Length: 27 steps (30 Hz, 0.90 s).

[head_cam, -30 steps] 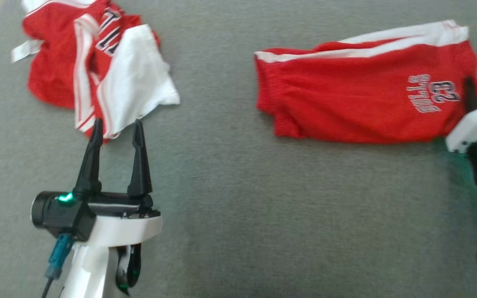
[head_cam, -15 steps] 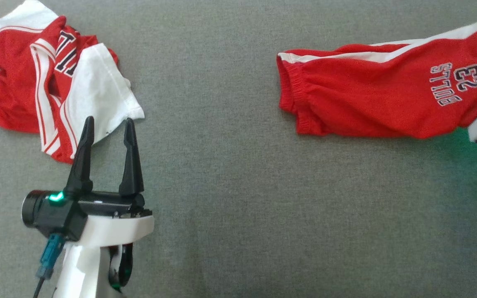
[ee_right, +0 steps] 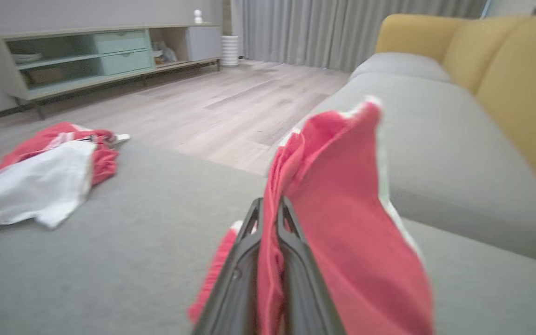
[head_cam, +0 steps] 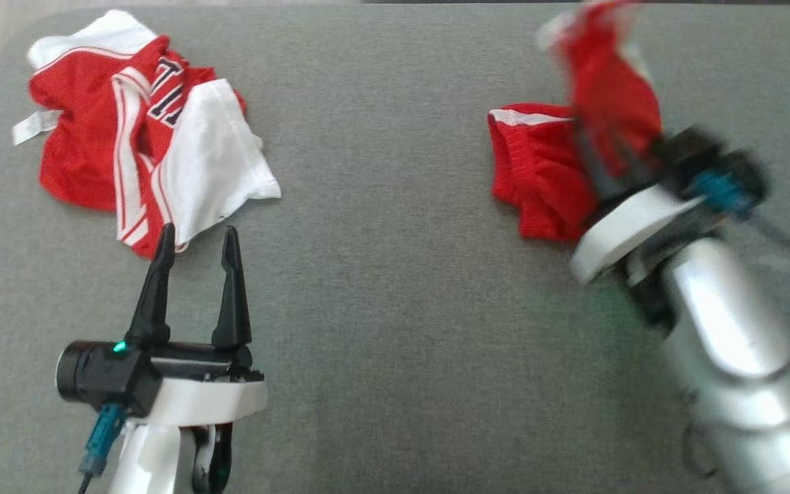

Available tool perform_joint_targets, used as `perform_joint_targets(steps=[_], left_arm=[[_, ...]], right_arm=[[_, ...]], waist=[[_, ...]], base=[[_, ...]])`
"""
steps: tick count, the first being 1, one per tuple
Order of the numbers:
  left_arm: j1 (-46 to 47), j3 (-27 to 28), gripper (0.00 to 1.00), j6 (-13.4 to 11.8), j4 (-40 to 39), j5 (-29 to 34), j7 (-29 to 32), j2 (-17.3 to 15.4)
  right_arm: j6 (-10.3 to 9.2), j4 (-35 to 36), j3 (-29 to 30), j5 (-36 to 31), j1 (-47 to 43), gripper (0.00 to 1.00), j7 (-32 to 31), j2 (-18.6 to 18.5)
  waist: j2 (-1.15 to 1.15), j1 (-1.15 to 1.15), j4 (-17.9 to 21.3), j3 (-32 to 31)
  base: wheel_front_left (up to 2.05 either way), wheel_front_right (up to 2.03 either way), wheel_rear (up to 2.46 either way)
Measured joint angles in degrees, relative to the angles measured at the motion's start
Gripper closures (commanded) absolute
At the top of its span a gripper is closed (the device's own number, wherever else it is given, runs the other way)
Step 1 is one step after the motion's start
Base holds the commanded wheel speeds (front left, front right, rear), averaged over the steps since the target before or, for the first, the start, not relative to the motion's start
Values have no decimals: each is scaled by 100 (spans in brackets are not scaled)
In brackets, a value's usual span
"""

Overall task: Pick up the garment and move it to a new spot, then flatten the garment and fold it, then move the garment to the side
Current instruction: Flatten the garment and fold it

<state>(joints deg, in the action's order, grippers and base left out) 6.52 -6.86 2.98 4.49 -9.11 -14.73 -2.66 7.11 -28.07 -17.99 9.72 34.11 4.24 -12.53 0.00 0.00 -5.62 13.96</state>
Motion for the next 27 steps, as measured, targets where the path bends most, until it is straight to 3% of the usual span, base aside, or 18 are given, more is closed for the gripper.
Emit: perform_joint_targets(steps=[1, 6, 13, 18, 27], left_arm=[[-1, -33, 0, -29, 9, -15, 0, 0], [-13, -82, 0, -105, 27, -143, 0, 0], [-267, -60, 0, -199, -144, -158, 0, -1], [-646, -41, 0, -204, -374, -148, 1, -2], [-1652, -25, 0, -258, -407, 63, 1, -12]], right_arm=[[0, 211, -247, 79, -269, 0, -136, 240], [0, 726, -381, 233, -853, 0, 7, 545], [0, 1376, 742, -20, -1588, 0, 806, 469], [0, 1633, 1444, -323, -2593, 0, 1013, 501], [0, 2090, 1500, -189, -4083, 0, 1013, 759]], waist=[[0, 0, -74, -25], [0, 0, -231, -112], [0, 0, -280, -308], [0, 0, -238, -527], [0, -1, -110, -1139]], base=[[0, 0, 0], [0, 0, 0], [0, 0, 0], [0, 0, 0], [0, 0, 0]])
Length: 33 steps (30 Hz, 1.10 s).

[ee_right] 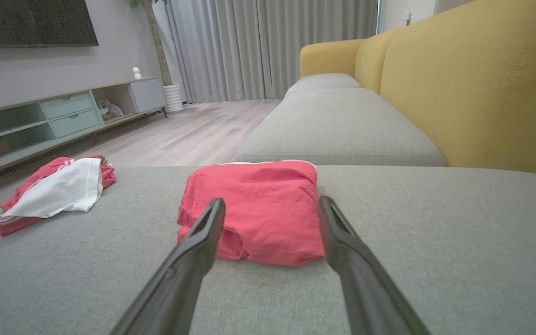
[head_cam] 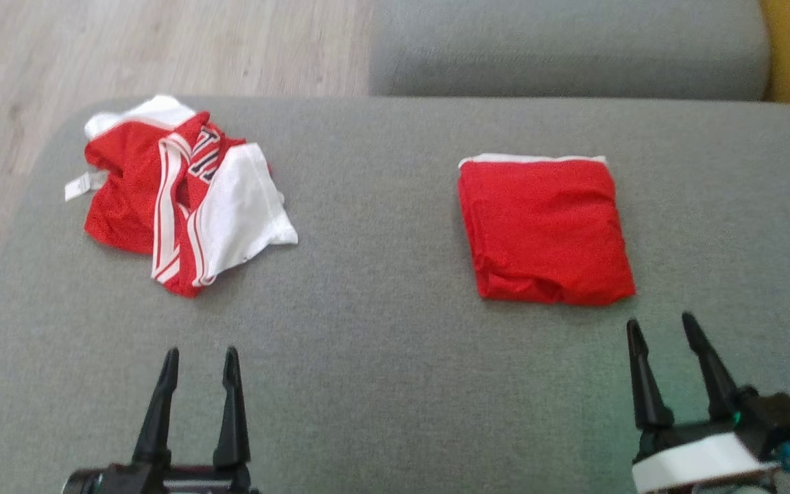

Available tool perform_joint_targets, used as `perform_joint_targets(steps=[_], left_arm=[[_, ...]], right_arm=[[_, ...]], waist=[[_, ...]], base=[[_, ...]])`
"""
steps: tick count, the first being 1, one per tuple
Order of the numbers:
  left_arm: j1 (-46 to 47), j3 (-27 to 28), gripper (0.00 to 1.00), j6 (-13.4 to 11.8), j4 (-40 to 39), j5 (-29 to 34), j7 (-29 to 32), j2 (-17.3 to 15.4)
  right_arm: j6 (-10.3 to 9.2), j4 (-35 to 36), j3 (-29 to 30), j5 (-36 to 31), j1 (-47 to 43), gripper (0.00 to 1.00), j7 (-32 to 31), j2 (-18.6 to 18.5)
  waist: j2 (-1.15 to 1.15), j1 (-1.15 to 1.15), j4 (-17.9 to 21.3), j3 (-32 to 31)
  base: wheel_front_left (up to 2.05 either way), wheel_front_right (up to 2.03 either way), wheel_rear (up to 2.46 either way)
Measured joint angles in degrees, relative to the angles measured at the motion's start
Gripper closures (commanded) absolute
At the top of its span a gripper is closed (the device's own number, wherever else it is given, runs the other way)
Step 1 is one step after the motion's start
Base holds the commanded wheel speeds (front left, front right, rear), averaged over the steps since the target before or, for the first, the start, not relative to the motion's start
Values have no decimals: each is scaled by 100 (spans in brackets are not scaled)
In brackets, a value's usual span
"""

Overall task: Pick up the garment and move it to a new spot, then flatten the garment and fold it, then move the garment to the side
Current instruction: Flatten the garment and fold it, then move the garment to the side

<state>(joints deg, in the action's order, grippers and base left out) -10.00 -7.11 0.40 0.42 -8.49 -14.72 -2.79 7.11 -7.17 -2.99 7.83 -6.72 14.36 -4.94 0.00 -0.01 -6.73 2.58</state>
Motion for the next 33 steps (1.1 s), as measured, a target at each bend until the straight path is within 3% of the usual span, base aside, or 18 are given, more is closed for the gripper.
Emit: perform_joint_targets(steps=[14, 33], left_arm=[[-242, -22, 0, 13, 90, 194, 0, -7], [-313, -34, 0, 7, 238, 140, 0, -8]], right_arm=[[0, 56, 8, 31, -362, 0, 0, 164], [0, -52, -27, 15, -427, 0, 0, 221]], waist=[[0, 1, 198, -449], [0, 1, 299, -540]], base=[[0, 0, 0], [0, 0, 0]])
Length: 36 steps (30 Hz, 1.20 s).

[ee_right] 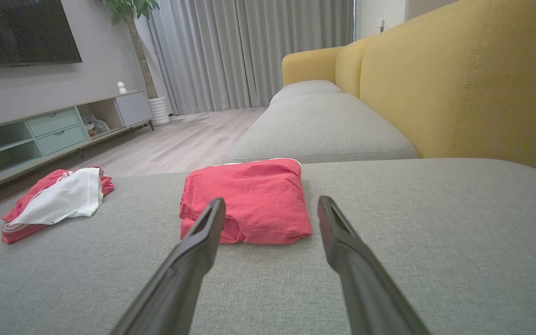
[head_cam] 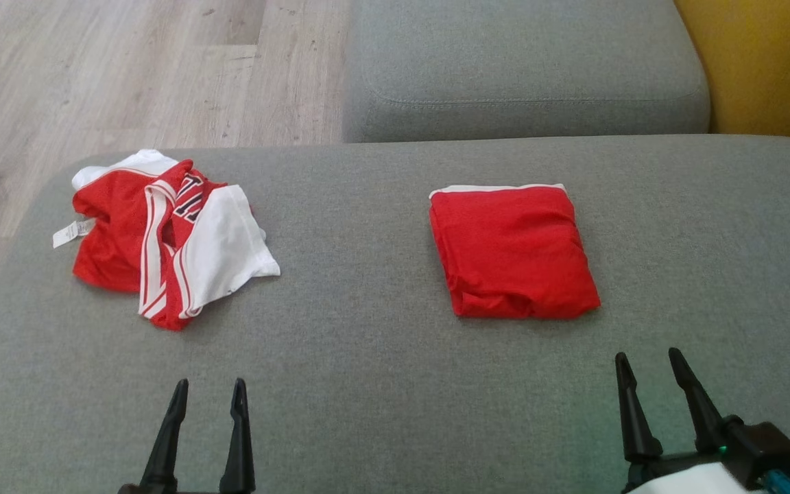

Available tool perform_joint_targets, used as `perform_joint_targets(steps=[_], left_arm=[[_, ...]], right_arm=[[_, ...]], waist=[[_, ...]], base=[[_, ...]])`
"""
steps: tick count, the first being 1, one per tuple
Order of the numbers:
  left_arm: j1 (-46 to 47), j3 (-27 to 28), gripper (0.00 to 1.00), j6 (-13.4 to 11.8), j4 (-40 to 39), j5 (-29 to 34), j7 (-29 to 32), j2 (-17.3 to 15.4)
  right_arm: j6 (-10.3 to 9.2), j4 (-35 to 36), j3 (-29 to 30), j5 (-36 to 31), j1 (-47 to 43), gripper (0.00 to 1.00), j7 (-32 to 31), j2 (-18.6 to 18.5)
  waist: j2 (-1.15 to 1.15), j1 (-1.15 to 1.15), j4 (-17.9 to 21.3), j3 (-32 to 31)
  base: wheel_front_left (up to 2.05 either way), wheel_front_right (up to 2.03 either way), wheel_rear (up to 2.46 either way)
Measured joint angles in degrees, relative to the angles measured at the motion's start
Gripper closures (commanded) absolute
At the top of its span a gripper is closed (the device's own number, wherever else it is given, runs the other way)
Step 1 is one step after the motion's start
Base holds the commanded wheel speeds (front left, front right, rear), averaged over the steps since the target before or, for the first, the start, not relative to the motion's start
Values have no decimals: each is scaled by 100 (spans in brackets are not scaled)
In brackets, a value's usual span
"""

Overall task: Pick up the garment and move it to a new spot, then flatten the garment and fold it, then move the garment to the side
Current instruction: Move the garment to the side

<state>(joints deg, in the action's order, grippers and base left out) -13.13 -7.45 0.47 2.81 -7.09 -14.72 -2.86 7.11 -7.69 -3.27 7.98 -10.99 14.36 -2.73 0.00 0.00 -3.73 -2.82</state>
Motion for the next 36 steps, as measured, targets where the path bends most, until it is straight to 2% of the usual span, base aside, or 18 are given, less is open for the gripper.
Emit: perform_joint_targets(steps=[14, 18, 23, 29, 32, 36], left_arm=[[17, -16, 0, -49, -80, -49, 0, -2], [71, -59, 0, -49, -130, -48, 1, -2], [377, -88, 0, -44, -193, -48, 1, -1], [683, -114, 0, 63, -203, -48, 1, 0], [868, -148, 0, 113, -205, -41, 1, 2], [1057, -166, 0, 159, -203, -40, 1, 4]], right_arm=[[0, -247, -70, -26, 178, 0, 0, 3], [0, -498, -100, -24, 538, 0, 0, -22], [0, -1113, 132, -30, 1524, 0, -47, -45], [0, -1798, 142, 221, 2752, 0, -894, -225], [0, -2230, 70, 563, 3401, 0, -1505, -553], [0, -2642, -70, 853, 3855, 0, -1930, -818]], waist=[[0, 0, 52, 271], [0, 0, 56, 463], [0, 1, 54, 823], [0, 2, -19, 1269], [0, 2, -121, 1544], [0, 1, -227, 1811]], base=[[0, 0, 0], [0, 0, 0], [0, 0, 0], [0, 0, 0], [0, 0, 0], [0, 0, 0]])
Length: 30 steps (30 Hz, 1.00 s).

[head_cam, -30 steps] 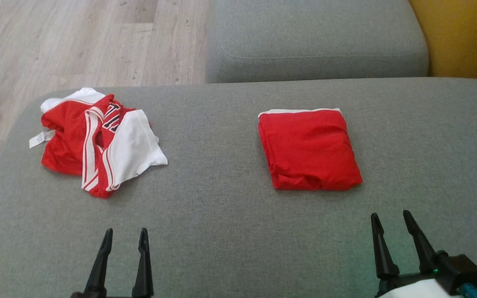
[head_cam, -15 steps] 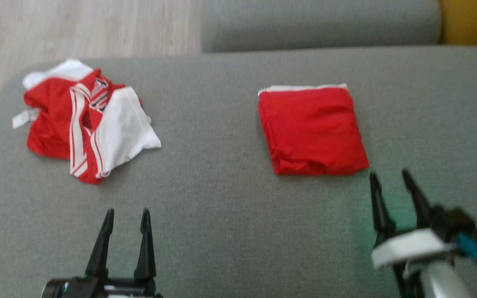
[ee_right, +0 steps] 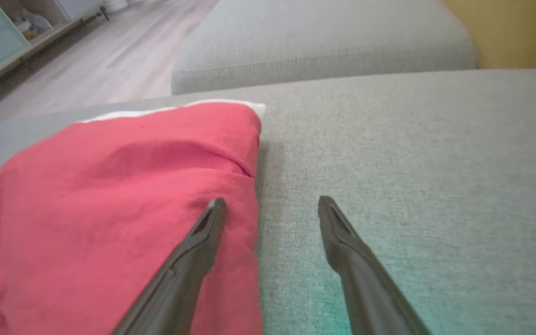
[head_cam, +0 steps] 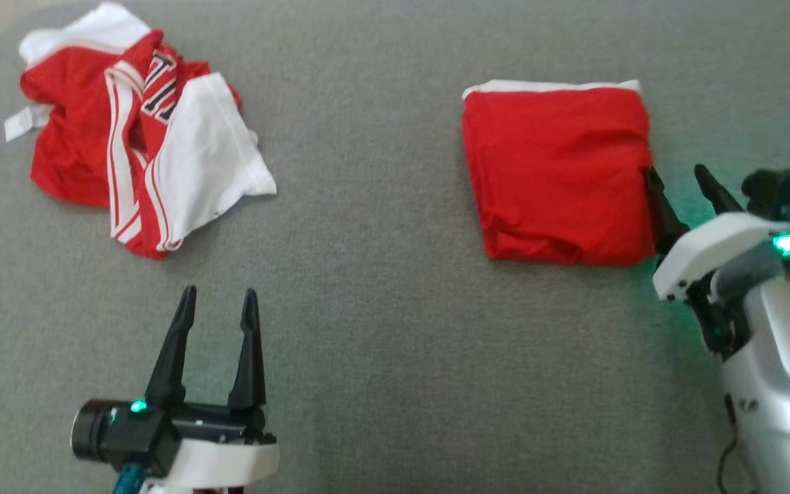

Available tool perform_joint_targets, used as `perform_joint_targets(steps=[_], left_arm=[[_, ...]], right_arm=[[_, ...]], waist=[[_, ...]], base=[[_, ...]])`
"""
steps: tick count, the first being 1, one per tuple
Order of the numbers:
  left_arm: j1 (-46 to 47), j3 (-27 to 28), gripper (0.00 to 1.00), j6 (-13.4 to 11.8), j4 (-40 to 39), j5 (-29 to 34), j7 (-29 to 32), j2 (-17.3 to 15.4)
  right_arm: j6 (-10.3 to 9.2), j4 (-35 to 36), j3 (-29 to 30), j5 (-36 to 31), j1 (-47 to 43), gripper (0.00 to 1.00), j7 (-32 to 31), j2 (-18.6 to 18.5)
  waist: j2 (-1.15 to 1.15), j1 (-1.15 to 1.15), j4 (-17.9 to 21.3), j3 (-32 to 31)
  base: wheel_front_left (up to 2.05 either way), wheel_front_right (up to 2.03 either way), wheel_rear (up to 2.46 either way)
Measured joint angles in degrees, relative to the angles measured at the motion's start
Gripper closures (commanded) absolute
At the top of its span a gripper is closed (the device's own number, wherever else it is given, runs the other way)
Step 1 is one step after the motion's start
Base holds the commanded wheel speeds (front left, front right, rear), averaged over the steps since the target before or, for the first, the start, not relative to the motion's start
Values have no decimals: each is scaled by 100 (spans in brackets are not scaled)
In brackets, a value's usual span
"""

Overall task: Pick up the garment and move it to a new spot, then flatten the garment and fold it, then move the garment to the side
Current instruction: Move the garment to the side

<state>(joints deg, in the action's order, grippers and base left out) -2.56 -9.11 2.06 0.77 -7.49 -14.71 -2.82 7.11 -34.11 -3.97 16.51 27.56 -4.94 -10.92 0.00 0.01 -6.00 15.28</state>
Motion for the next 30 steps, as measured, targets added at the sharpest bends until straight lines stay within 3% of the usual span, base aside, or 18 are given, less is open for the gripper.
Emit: perform_joint_targets(steps=[1, 2, 3, 4, 5, 13, 20, 30], left_arm=[[41, -7, 0, 3, 1, 0, 0, 0], [79, -14, 0, 3, 1, 0, 0, 0], [113, -14, 0, 3, 2, -1, 0, 2], [136, -11, 0, 3, 2, -1, 0, 2], [142, -2, 0, -3, 2, -3, 0, 1], [226, 4, 0, 48, 1, -10, 0, 2], [378, 162, 0, 154, -56, 48, 0, 2], [810, 321, 0, 385, -147, 252, -1, 0]], right_arm=[[0, -93, -92, 92, 83, 0, -131, -47], [0, -170, -189, 216, 146, 20, -248, -75], [0, -223, -287, 379, 180, 60, -354, -78], [0, -258, -389, 526, 198, 89, -427, -78], [0, -258, -483, 634, 225, 100, -436, -88], [0, -263, -867, 1178, 545, 100, -489, -449], [0, -34, -893, 1212, 747, 100, -686, -1263], [0, 802, -242, 660, 824, 100, -1323, -2250]], waist=[[0, 0, -26, 60], [0, 0, -50, 112], [0, 0, -72, 161], [0, 0, -85, 208], [0, 0, -84, 247], [0, -1, 162, 429], [0, -1, 596, 631], [0, -1, 1117, 1258]], base=[[0, 0, 0], [0, 0, 0], [0, 0, 0], [0, 0, 0], [0, 0, 0], [0, 0, 0], [0, 0, 0], [0, 0, 0]])
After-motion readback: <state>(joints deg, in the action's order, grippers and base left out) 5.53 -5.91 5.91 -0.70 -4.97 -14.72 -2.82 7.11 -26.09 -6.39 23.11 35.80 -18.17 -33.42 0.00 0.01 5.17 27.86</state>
